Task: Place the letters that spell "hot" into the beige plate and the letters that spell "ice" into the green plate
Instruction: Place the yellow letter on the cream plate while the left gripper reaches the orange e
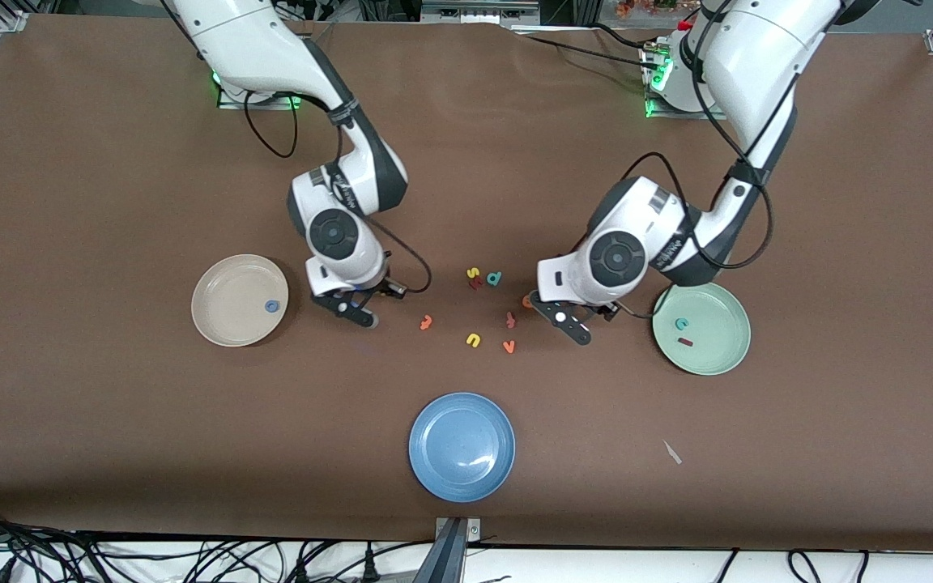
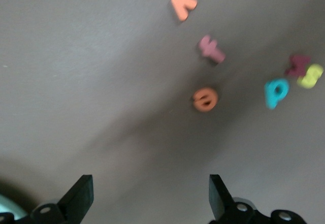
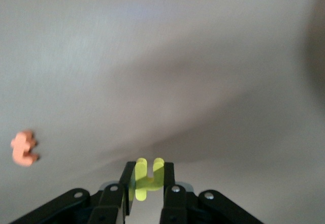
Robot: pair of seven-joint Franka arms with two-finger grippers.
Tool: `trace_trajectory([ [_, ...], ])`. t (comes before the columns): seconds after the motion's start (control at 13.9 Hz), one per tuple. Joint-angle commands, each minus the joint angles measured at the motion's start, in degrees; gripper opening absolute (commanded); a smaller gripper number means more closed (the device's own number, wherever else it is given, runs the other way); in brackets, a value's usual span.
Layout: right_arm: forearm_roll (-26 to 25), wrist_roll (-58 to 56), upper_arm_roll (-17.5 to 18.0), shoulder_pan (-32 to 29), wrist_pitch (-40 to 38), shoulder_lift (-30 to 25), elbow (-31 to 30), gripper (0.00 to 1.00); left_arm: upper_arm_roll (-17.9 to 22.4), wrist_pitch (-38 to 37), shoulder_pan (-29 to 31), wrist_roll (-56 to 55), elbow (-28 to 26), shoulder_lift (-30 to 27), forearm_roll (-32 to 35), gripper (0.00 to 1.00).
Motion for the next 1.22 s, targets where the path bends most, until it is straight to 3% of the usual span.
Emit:
trace_trajectory([
  [0.0, 0.37, -11.45, -4.43, -0.37, -5.27, -3.94, -1.67, 0.0, 0.78, 4.99, -4.44, -9.76, 0.35, 2.07, -0.91, 1.0],
  [0.29, 0.73, -26.14, -10.68, -0.37, -2.58, -13.08, -13.43, 0.0, 1.14, 12.21, -6.47, -13.14, -0.01, 5.32, 2.34, 1.0],
  [0.5, 0.73, -34.4, -14.02, -0.37, 2.34, -15.82, -20.12, 0.0, 1.14, 12.65, -6.3, -12.88, -0.01, 6.28, 6.81, 0.75],
  [0.86, 1.51, -46.55, -18.51, -1.5, 8.42, -16.09, -24.62, 0.02, 1.14, 14.68, -6.48, -12.88, -0.18, 7.78, 7.62, 0.65],
  [0.93, 2.65, -46.47, -18.51, -1.69, 8.34, -15.91, -24.36, 0.09, 1.14, 14.68, -6.48, -12.88, -0.27, 7.96, 7.62, 0.64],
  [1.01, 3.96, -46.3, -18.16, -1.69, 7.9, -15.65, -23.92, 0.5, 1.14, 14.68, -6.48, -12.88, -0.36, 8.22, 7.62, 0.64],
  [1.08, 4.5, -46.12, -18.07, -1.69, 7.46, -15.65, -23.4, 1.0, 1.14, 14.68, -6.57, -12.88, -0.36, 8.23, 7.62, 0.62],
  [1.15, 5.11, -45.51, -17.73, -1.6, 6.68, -15.74, -23.22, 1.0, 1.14, 14.68, -6.57, -12.97, -0.36, 8.23, 7.62, 0.57],
])
